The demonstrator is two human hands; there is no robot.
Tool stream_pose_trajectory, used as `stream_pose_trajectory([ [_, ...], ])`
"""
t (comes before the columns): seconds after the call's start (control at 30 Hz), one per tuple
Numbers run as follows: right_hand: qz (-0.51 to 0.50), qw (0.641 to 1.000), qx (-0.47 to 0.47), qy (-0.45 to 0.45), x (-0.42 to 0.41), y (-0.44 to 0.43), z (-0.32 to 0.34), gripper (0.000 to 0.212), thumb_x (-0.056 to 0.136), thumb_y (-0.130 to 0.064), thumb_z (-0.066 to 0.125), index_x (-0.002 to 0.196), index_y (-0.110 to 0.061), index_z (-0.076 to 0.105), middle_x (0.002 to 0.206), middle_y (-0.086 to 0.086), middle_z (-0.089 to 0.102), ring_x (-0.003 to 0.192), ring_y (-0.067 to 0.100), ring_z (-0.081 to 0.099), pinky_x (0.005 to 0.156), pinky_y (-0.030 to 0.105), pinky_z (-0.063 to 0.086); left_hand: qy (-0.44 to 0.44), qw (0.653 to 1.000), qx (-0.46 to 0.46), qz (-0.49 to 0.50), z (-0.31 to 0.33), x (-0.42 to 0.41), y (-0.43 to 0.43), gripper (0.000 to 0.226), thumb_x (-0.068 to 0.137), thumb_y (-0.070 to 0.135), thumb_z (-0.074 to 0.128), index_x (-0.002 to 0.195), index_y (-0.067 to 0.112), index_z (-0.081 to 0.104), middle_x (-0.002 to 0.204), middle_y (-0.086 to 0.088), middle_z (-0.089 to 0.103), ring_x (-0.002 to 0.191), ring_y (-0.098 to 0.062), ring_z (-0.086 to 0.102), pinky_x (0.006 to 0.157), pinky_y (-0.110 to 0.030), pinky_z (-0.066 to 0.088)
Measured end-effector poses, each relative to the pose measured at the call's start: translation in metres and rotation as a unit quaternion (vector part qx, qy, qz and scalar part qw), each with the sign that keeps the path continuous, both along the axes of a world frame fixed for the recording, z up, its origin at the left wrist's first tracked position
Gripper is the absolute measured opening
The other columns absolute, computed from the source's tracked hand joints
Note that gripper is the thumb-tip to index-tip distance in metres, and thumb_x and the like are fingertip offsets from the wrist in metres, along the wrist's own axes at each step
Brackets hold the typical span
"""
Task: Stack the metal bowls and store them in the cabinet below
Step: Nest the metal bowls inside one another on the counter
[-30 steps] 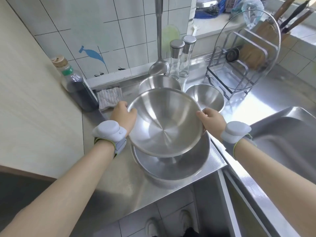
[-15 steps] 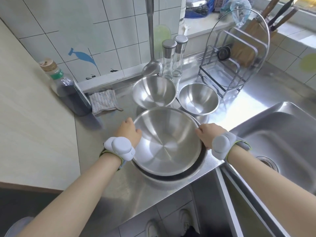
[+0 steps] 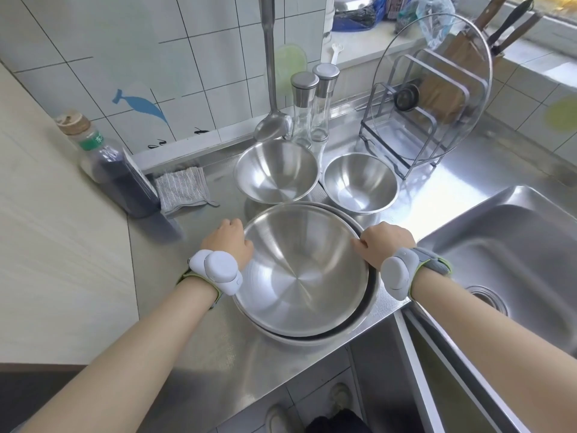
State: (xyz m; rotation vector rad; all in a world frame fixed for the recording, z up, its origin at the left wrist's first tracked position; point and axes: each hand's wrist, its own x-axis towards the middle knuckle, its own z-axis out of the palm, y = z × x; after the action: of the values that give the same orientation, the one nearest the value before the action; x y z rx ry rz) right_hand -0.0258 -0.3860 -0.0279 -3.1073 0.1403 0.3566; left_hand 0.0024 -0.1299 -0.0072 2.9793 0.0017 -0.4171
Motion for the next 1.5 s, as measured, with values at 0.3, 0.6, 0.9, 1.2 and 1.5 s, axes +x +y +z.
stream_pose_trajectory([
  [0.3, 0.016, 0.998, 0.058, 0.011, 0.01, -0.013, 0.017, 0.053, 0.093, -0.048, 0.031, 0.052, -0.016, 0.035, 0.059, -0.002, 0.043, 0.068, 0.025, 0.046, 0.05, 0.025, 0.025, 0.005, 0.999, 0.04, -0.009, 0.002, 0.021, 0.001, 0.032, 0.093, 0.02, 0.035, 0.112, 0.006, 0.056, 0.117, -0.013, 0.062, 0.104, -0.033, 0.058, 0.07, -0.03, 0.036],
  [0.6, -0.07, 0.924, 0.375, -0.008, 0.046, 0.001, 0.022, 0.022, 0.092, -0.03, 0.044, 0.073, -0.024, 0.053, 0.084, 0.004, 0.067, 0.084, 0.025, 0.064, 0.075, 0.03, 0.047, 0.006, 0.973, -0.177, 0.146, -0.005, 0.048, 0.006, 0.023, 0.092, 0.022, 0.041, 0.089, 0.006, 0.057, 0.092, -0.014, 0.06, 0.085, -0.03, 0.052, 0.078, -0.033, 0.04],
  [0.9, -0.153, 0.858, 0.491, 0.008, 0.09, 0.029, 0.012, 0.028, 0.092, -0.029, 0.045, 0.096, -0.008, 0.063, 0.085, 0.003, 0.064, 0.082, 0.022, 0.06, 0.096, 0.047, 0.048, 0.099, 0.862, -0.4, 0.295, -0.024, 0.104, 0.008, 0.045, 0.093, 0.033, 0.044, 0.122, -0.001, 0.051, 0.126, -0.021, 0.055, 0.116, -0.033, 0.056, 0.088, -0.04, 0.049],
  [1.2, -0.172, 0.841, 0.512, 0.022, 0.106, 0.044, 0.01, 0.017, 0.095, -0.027, 0.044, 0.095, -0.016, 0.056, 0.092, 0.0, 0.062, 0.083, 0.017, 0.055, 0.078, 0.033, 0.047, 0.137, 0.783, -0.505, 0.337, -0.047, 0.129, 0.001, 0.042, 0.091, 0.026, 0.054, 0.118, -0.006, 0.053, 0.113, -0.019, 0.058, 0.087, -0.026, 0.062, 0.068, -0.027, 0.057],
  [1.5, -0.183, 0.84, 0.51, 0.015, 0.11, 0.044, 0.009, 0.03, 0.096, -0.024, 0.041, 0.11, -0.005, 0.058, 0.096, 0.001, 0.061, 0.087, 0.015, 0.055, 0.069, 0.025, 0.043, 0.13, 0.767, -0.512, 0.363, -0.045, 0.139, -0.005, 0.034, 0.09, 0.001, 0.042, 0.121, -0.012, 0.05, 0.088, -0.016, 0.06, 0.079, -0.034, 0.06, 0.081, -0.039, 0.05],
])
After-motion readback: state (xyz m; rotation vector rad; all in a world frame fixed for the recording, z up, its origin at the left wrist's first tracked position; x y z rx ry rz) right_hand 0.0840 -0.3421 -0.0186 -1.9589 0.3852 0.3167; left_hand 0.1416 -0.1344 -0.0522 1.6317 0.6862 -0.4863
